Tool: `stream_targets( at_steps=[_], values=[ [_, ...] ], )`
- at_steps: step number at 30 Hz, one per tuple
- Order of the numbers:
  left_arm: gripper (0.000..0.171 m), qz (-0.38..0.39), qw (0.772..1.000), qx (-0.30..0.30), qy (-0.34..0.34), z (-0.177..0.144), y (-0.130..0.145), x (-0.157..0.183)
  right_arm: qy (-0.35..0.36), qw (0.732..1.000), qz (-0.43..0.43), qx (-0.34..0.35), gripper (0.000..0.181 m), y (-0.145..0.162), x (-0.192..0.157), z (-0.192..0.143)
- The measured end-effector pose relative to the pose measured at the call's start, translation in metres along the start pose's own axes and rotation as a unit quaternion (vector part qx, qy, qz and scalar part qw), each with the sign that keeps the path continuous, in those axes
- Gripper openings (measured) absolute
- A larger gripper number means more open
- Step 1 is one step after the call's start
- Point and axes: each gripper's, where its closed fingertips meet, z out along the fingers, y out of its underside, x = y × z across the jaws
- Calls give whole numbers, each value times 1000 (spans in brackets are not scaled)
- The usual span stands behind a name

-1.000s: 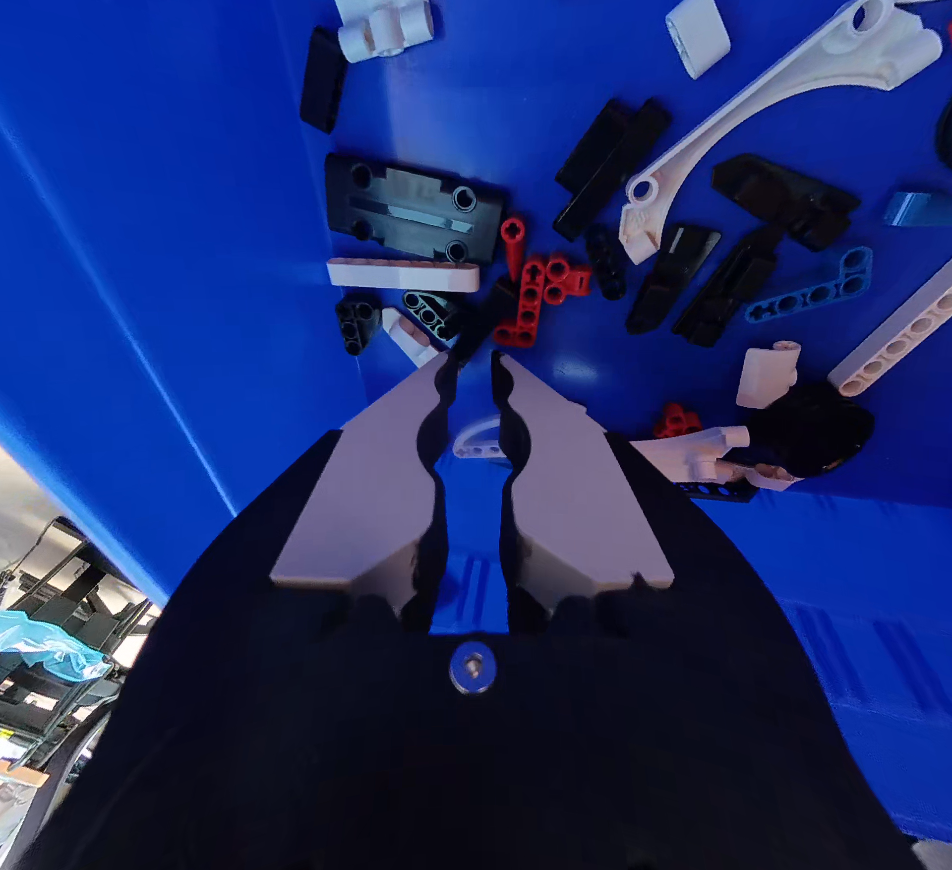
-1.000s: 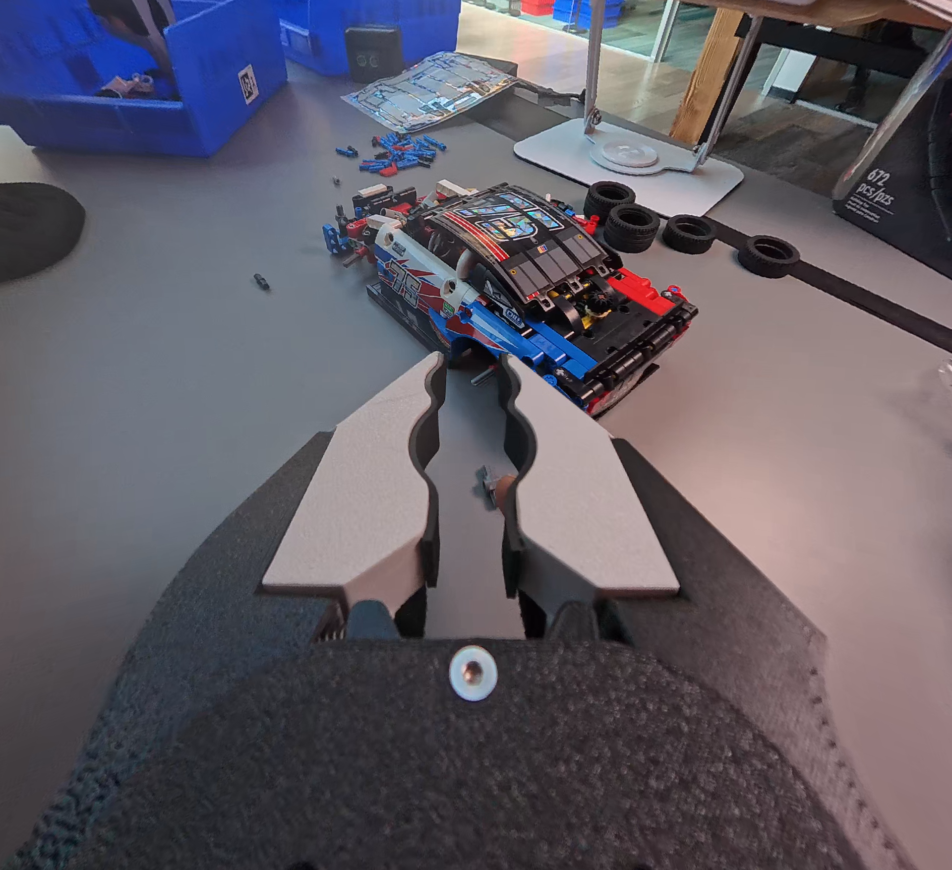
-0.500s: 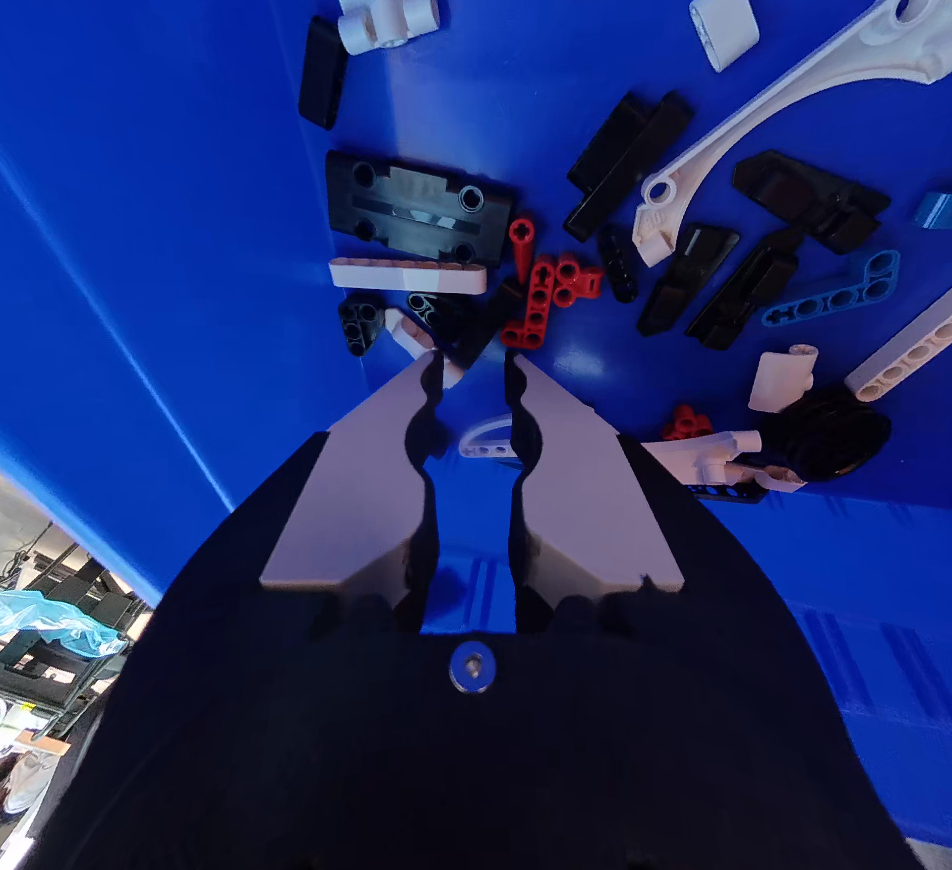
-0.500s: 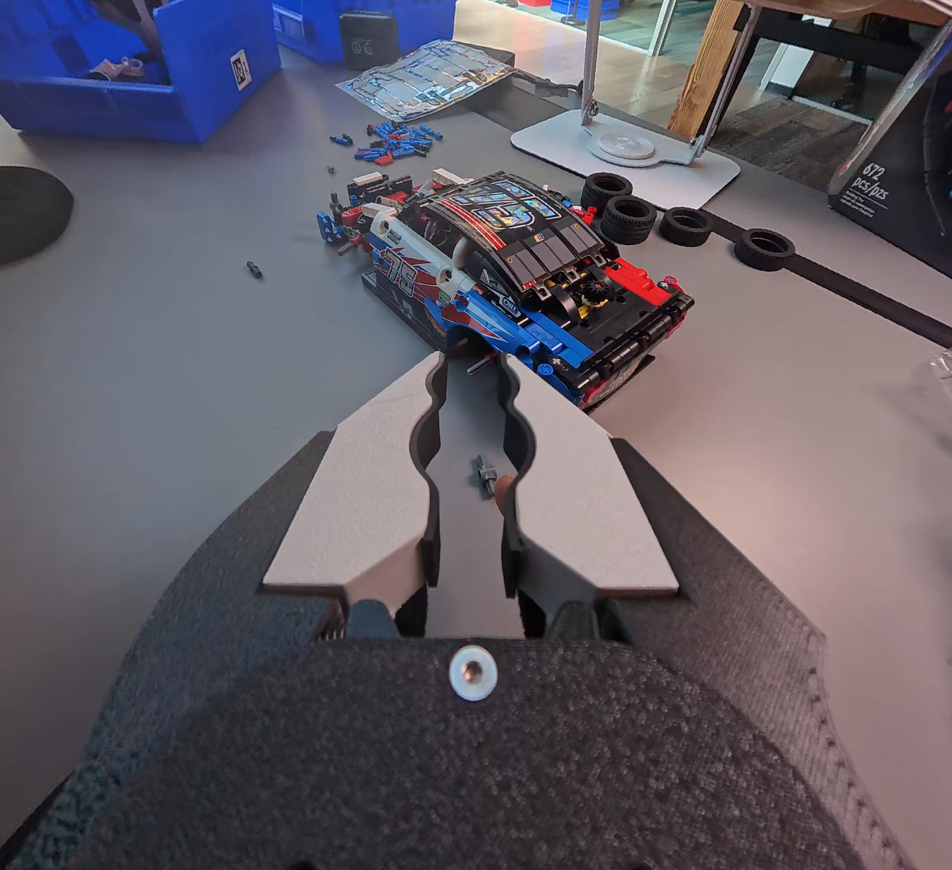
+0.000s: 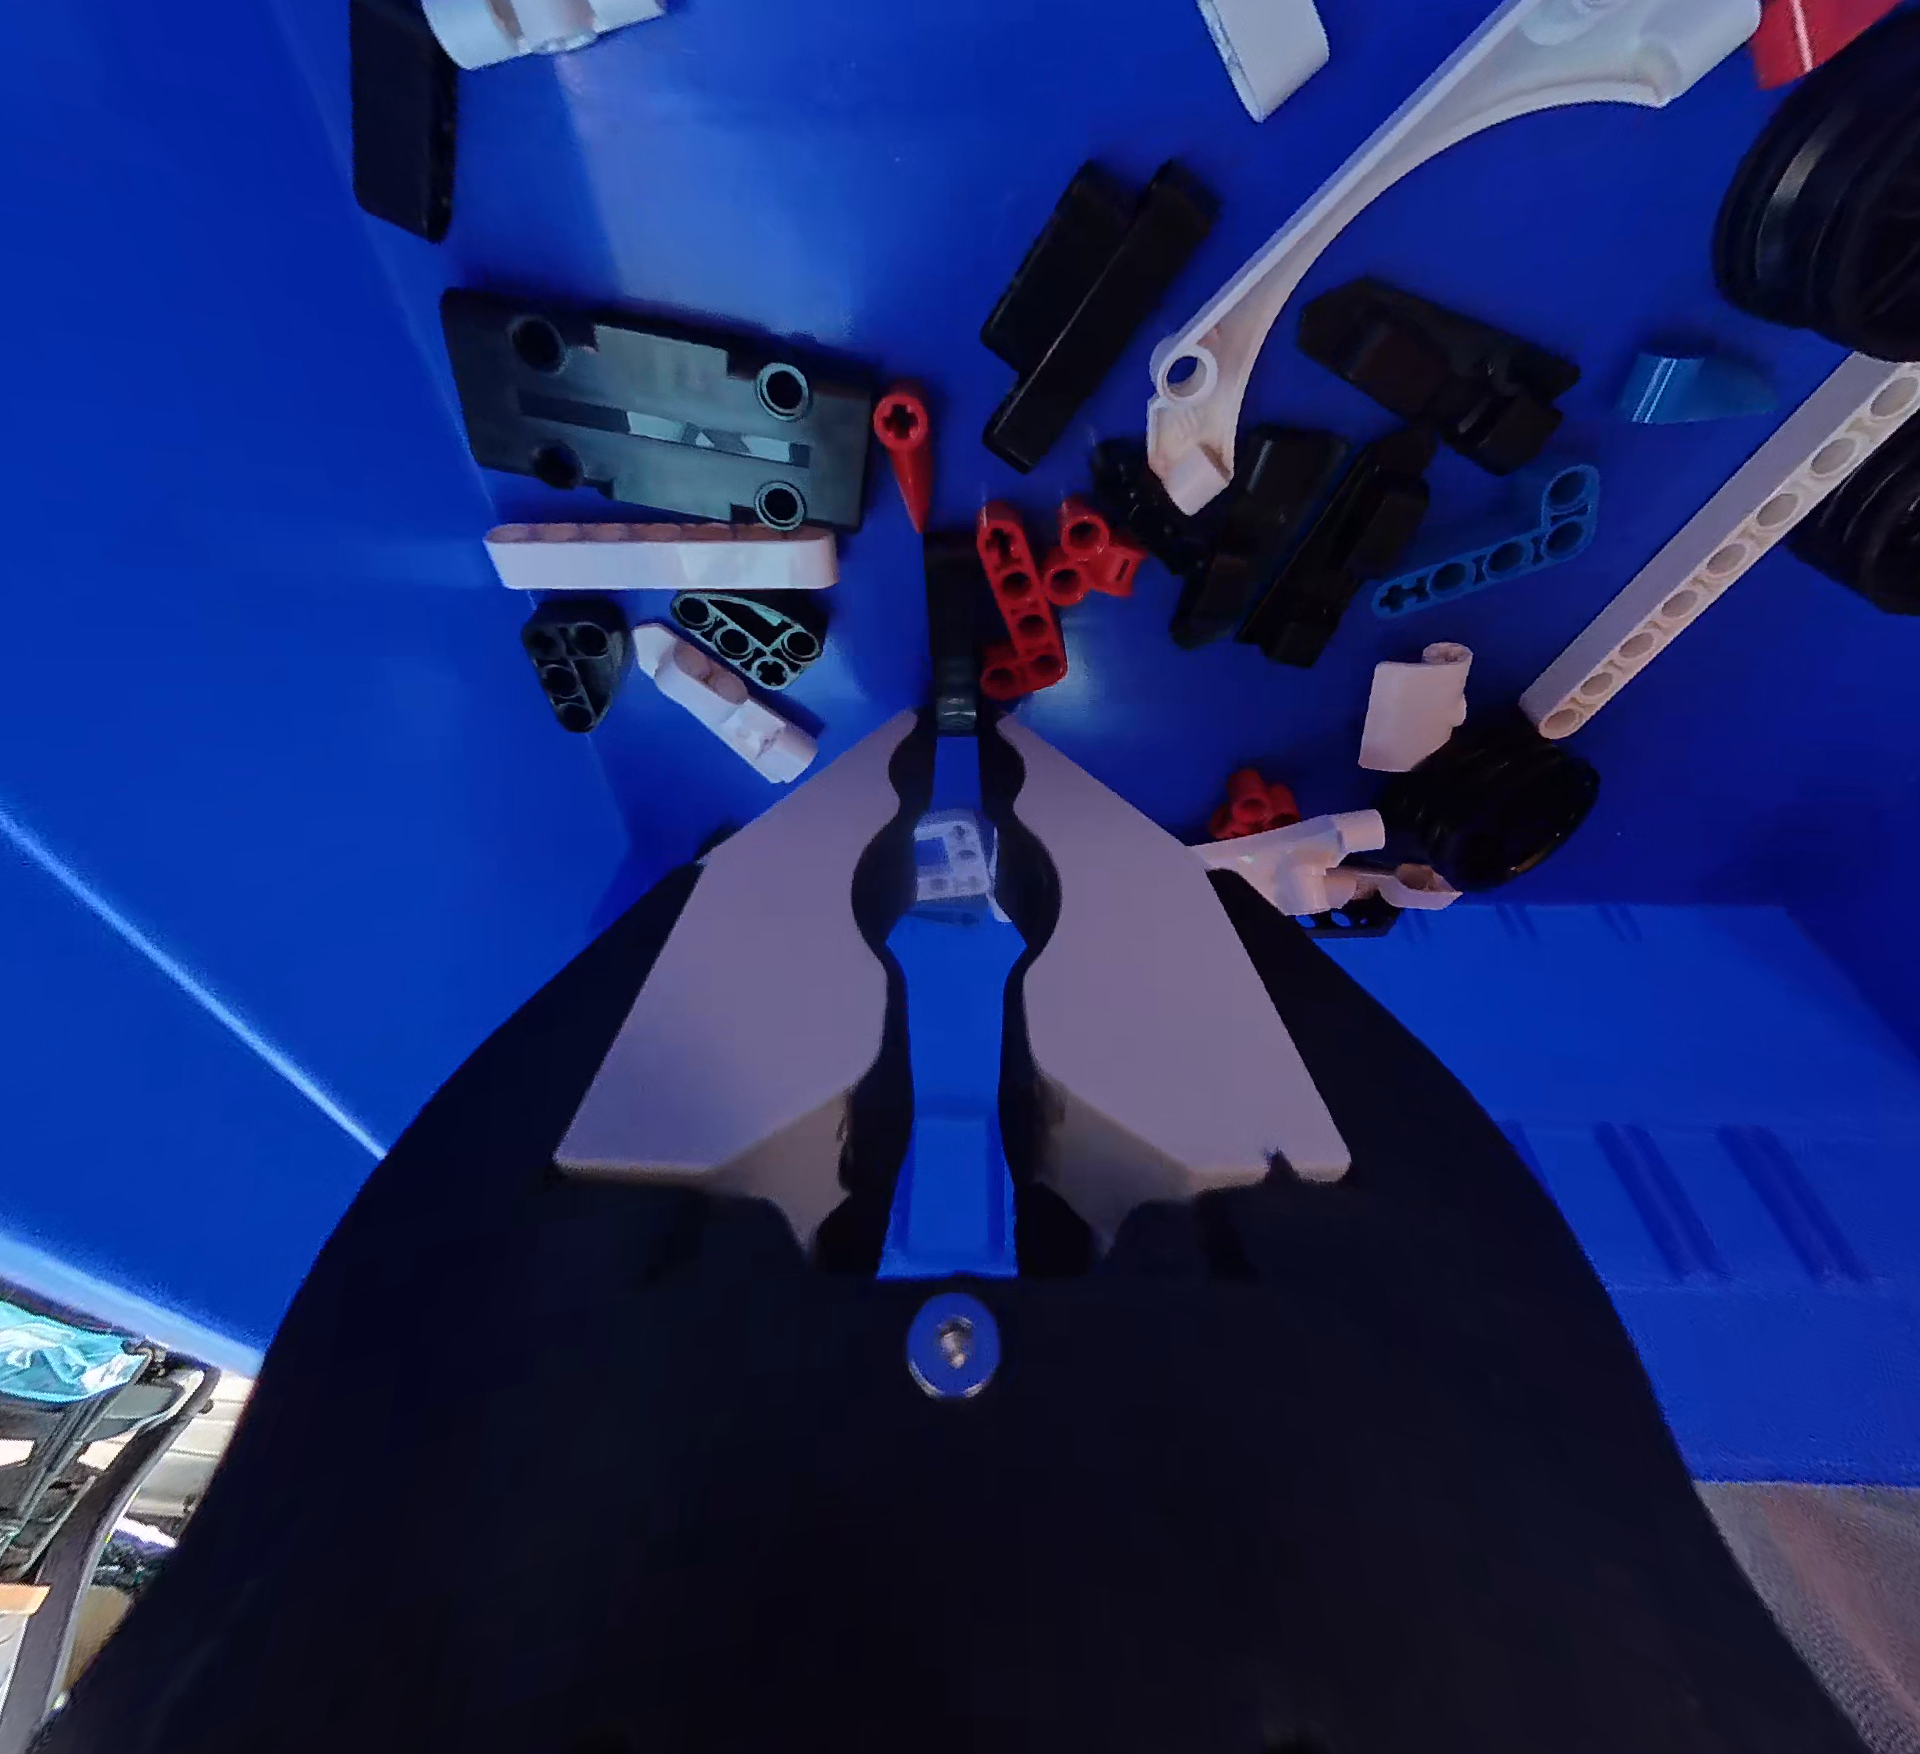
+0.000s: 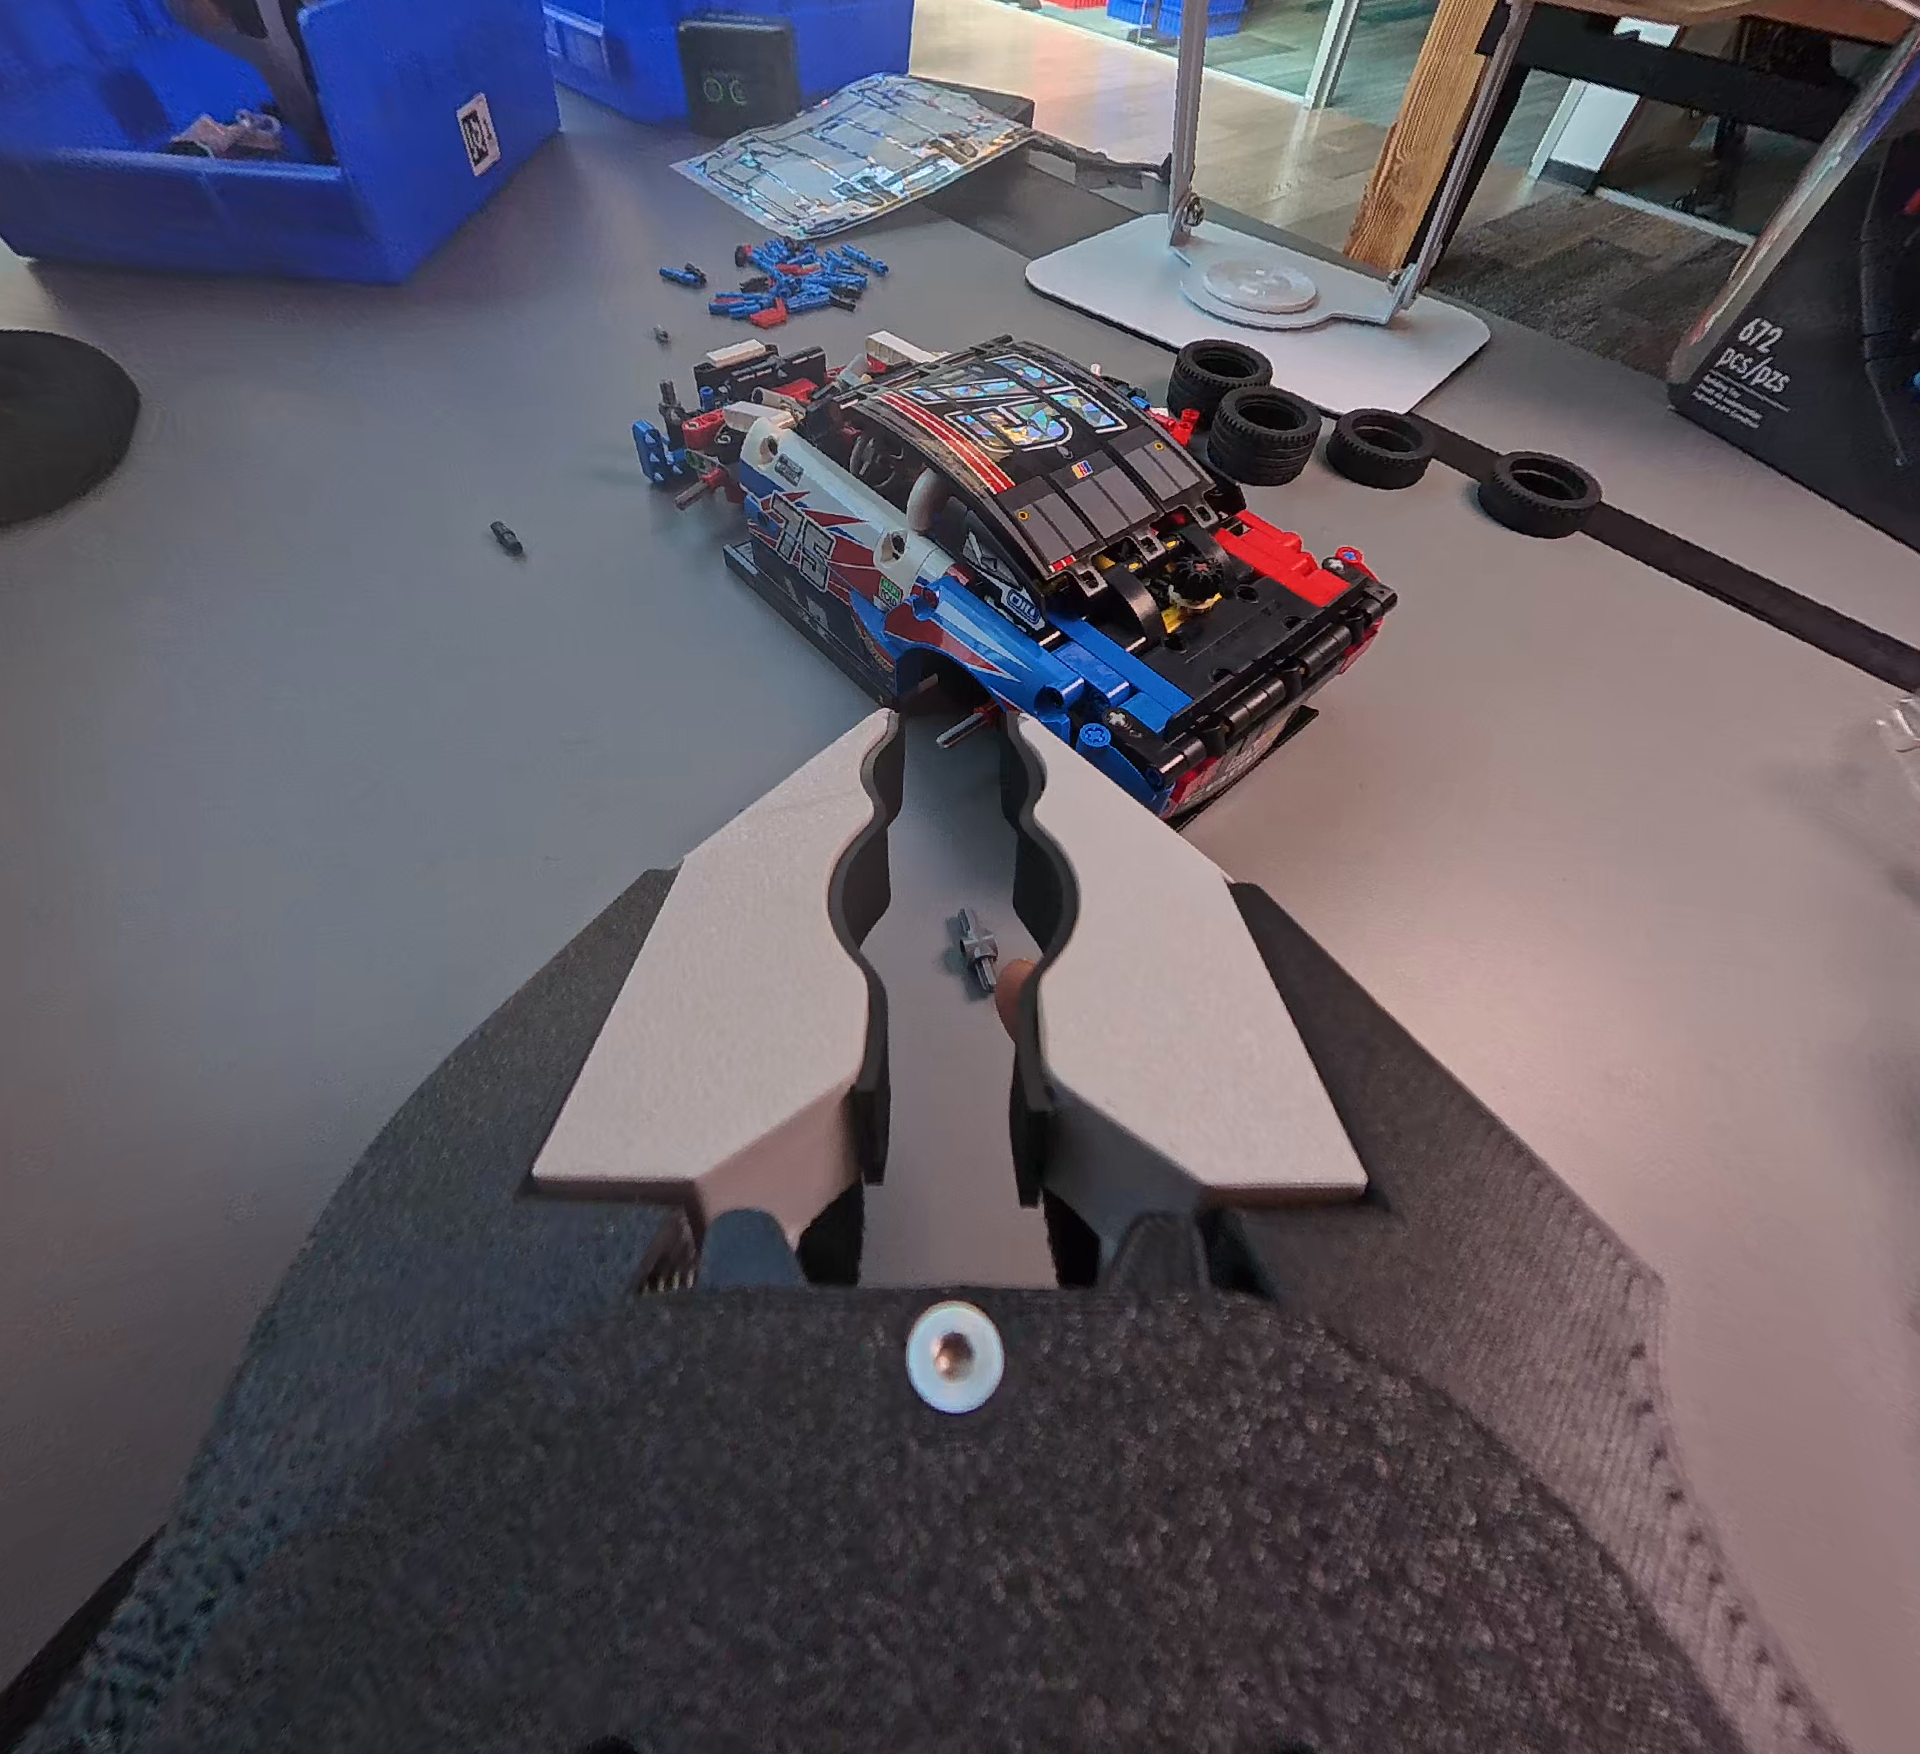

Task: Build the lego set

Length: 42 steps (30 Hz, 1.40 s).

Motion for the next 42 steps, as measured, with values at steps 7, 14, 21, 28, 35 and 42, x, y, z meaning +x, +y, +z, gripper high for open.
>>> stream_targets(
  at_steps=[7,14,21,28,35,42],
  values=[
    [6,2,999,44,-29,-13,-3,-4,-1,1000,0,-3,16,2,0,1],
    [6,6,995,96,-31,-30,-5,10,-3,1000,-1,-2,15,1,-2,1],
    [6,5,993,95,-70,-32,5,1,-9,1000,3,-10,15,3,-5,8],
    [22,18,989,114,-96,-34,-4,0,-9,1000,7,-15,15,3,-6,14],
    [24,65,987,142,-30,-27,-23,39,-8,1000,12,-25,15,8,-5,18],
    [22,86,989,122,5,-13,-25,54,-5,999,17,-31,15,12,-2,20]
  ],
)
